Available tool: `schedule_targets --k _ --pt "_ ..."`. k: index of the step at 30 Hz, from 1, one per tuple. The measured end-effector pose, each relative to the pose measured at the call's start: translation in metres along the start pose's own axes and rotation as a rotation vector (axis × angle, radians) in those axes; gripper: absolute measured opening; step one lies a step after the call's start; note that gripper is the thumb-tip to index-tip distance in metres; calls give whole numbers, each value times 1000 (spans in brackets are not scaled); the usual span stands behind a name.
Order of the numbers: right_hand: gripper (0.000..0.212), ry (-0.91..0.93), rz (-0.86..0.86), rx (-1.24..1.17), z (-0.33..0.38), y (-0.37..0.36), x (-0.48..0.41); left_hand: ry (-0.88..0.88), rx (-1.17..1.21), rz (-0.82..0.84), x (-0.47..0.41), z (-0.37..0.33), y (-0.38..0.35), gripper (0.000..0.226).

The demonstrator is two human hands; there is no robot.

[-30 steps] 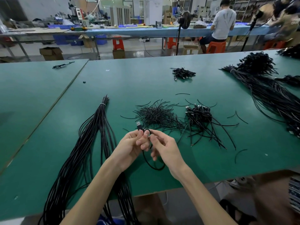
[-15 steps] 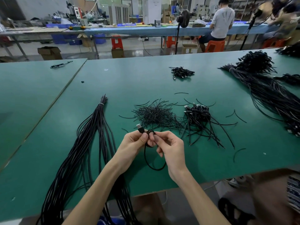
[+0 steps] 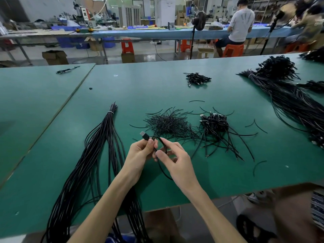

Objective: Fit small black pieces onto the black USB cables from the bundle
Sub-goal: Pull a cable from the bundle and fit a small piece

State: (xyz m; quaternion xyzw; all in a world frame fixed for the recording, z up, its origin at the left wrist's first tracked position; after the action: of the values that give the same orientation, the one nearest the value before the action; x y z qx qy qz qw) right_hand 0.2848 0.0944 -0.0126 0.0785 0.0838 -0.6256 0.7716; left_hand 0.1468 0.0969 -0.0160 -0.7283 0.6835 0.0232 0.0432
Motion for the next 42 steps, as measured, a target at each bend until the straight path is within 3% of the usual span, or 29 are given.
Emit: schedule_targets --k 2,4,10,16,21,26,34,42 --pt "82 0 78 70 2 -12 2 5 -12 -10 0 0 2 28" --pt "88 27 103 134 3 -17 4 -2 -20 -8 1 -2 2 29" --pt "53 31 -60 48 7 5 0 -32 -8 21 -1 -4 -3 29" --pt "47 7 -43 -137 3 5 -1 -39 77 81 -1 -5 -6 25" --pt "44 -41 -20 -288 -2 6 -2 -23 121 126 0 -4 -8 40" --pt "39 -84 -67 -380 -9 14 -2 -54 50 149 1 -5 -12 23" --pt "36 -42 -63 -215 -5 12 -4 -115 19 81 1 -12 -6 20" --pt "27 -55 -39 -140 -7 9 -5 -30 173 189 -1 -3 -13 28"
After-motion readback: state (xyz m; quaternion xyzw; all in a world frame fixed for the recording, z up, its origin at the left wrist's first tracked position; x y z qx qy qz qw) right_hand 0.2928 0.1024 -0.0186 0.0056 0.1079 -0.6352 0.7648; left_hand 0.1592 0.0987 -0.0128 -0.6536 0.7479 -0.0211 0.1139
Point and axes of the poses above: each hand's wrist, its own x-axis away from the middle knuckle, its own y-axis out of the back of the hand, z = x × y, the point moved 10 cm from there along -x, towards the middle knuckle, and after that the axes turned 10 degrees about -x, right-handed, at the moved point
